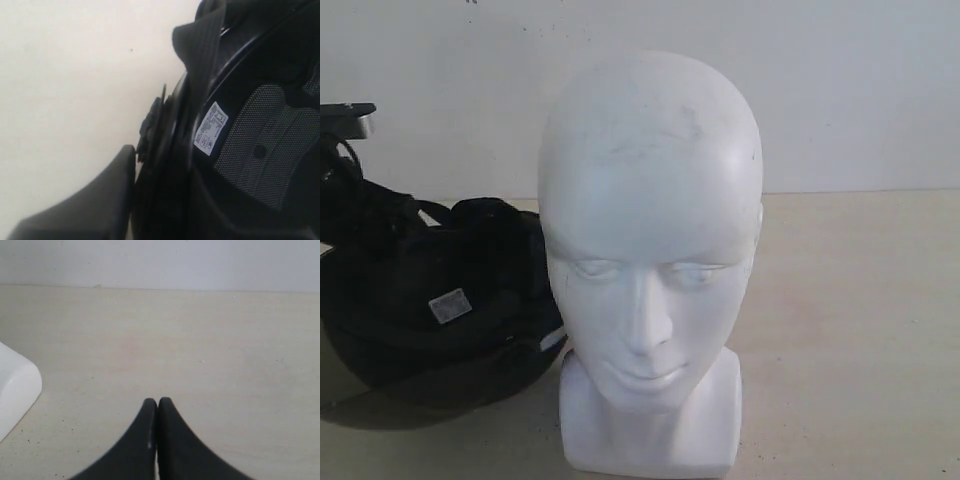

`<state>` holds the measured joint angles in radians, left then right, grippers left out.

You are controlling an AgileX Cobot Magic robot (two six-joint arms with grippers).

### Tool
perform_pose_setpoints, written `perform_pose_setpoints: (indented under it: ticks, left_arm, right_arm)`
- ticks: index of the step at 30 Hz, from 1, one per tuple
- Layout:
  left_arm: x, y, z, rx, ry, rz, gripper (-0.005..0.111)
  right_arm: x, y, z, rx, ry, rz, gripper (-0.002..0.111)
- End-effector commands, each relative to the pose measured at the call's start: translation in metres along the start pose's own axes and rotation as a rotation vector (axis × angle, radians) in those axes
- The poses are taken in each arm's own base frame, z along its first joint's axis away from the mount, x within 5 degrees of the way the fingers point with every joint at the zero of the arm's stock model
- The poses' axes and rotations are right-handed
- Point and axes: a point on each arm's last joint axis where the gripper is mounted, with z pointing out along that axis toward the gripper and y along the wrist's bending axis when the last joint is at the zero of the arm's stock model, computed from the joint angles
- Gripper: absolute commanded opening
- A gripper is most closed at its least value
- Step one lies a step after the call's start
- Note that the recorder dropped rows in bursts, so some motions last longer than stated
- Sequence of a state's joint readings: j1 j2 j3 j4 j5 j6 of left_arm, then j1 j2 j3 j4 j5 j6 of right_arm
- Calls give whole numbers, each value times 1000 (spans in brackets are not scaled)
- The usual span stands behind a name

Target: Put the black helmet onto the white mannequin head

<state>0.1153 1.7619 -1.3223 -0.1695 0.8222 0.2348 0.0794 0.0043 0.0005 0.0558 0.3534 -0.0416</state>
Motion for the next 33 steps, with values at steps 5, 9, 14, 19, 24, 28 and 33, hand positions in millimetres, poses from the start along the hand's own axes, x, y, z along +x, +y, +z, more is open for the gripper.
perform_pose_setpoints:
  ticks: [5,9,14,19,24,28,33]
  left_arm:
    - [74,-14,-55,-23,-174,-35,4]
    - [111,-22,-62,4,-165,-81,4]
    - [143,-25,-52,8,-138,-116,4]
    - [146,-22,-46,-14,-183,-116,4]
    - [146,-22,-46,-15,-188,-116,4]
    - [146,-22,-46,-15,-188,-118,5]
    - [145,-22,-46,-19,-204,-118,32]
  right_arm:
    - [-1,0,0,1,-16,-4,0]
    - [-1,0,0,1,-10,-4,0]
    - [-1,0,0,1,-10,-4,0]
    - [-1,0,0,1,-10,-4,0]
    - [-1,0,0,1,-10,-4,0]
    - [-1,0,0,1,-10,-4,0]
    - [-1,0,0,1,-10,-4,0]
